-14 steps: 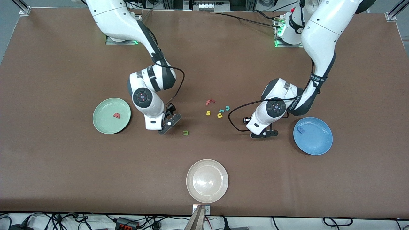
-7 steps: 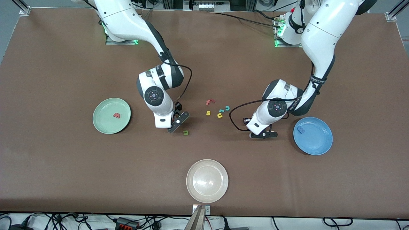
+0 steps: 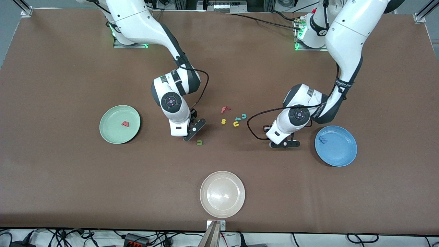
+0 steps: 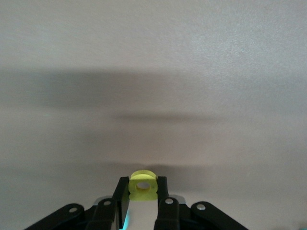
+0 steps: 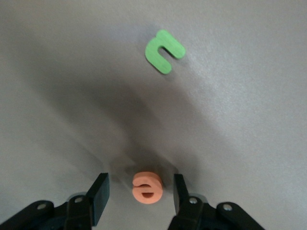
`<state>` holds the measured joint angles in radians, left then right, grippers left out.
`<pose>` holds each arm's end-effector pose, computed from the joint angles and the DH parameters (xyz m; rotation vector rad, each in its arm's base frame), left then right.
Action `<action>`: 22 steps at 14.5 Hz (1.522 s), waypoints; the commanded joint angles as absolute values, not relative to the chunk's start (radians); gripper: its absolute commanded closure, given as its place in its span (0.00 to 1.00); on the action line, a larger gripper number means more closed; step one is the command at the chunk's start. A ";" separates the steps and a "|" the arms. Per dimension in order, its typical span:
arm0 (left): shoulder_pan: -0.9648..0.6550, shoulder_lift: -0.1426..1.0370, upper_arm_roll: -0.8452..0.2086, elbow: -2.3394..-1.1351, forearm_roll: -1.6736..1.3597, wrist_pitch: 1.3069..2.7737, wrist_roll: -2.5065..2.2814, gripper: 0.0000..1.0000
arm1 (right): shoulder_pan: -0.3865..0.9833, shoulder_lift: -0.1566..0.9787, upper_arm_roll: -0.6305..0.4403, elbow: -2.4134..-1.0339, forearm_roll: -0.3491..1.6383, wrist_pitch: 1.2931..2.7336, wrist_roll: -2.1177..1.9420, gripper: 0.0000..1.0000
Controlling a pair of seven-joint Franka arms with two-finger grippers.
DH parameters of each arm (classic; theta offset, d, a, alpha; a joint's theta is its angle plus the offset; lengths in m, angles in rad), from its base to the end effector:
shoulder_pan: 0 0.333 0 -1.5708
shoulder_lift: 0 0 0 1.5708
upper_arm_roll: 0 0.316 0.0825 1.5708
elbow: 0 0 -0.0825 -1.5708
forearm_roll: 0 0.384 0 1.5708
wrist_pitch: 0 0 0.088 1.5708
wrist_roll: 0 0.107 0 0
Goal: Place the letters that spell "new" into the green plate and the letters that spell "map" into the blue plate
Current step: 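Drop the orange a on the green plate while the left gripper drops its a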
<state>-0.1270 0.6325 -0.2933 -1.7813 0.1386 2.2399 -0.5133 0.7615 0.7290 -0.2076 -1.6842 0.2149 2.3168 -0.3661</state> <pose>0.5925 -0.2471 0.2013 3.1296 0.0630 -0.2510 0.5598 0.3660 0.1755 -2.8783 -1.2404 0.1185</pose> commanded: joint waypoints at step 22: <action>0.218 0.551 -0.504 -1.804 0.376 2.060 -0.035 0.00 | 0.772 0.575 -0.591 -1.853 0.192 1.965 -0.302 0.88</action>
